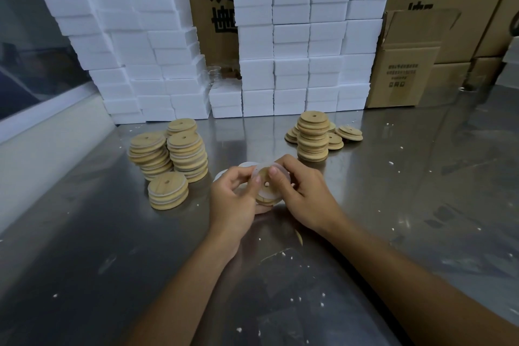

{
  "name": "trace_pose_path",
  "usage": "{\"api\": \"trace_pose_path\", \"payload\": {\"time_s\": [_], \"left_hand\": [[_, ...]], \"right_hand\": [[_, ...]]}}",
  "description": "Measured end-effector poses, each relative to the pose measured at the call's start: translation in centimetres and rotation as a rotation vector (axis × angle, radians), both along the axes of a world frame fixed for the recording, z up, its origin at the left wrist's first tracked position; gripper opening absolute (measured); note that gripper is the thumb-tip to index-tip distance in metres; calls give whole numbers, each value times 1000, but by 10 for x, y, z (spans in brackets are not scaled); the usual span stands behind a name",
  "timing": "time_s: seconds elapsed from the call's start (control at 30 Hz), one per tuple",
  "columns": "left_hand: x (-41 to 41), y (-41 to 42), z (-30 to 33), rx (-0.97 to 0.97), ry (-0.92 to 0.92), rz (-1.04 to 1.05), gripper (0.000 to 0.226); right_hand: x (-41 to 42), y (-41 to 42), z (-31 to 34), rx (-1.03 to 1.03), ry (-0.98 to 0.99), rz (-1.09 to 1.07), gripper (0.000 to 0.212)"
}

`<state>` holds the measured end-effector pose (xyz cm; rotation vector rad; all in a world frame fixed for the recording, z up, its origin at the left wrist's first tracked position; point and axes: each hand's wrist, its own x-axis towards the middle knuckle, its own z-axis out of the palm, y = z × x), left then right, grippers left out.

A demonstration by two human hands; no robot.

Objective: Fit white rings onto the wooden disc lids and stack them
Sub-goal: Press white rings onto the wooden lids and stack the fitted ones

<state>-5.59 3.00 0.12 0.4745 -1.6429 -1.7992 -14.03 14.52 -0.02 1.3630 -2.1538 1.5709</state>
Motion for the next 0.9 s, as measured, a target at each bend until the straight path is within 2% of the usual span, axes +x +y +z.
{"api": "trace_pose_path", "payload": {"time_s": [0.2,0.33,0.43,0.63,0.9], "left_hand": [[0,0,-2,-99,-7,55,26],[-1,1,-1,-79,-31,60,12],[0,2,1,25,-20,35,9],[-1,3,7,280,0,25,11],[-1,1,9,436,17,23,18]], "right_hand": [[-3,-1,-2,-46,-50,-44,11],[-4,-1,-2,-65,-85,-36,8],[-6,-1,-2,-110,-146,-44,11],[-5,-4,0,-234,-436,-2,12],[-3,-3,2,-251,-548,-11,17]]}}
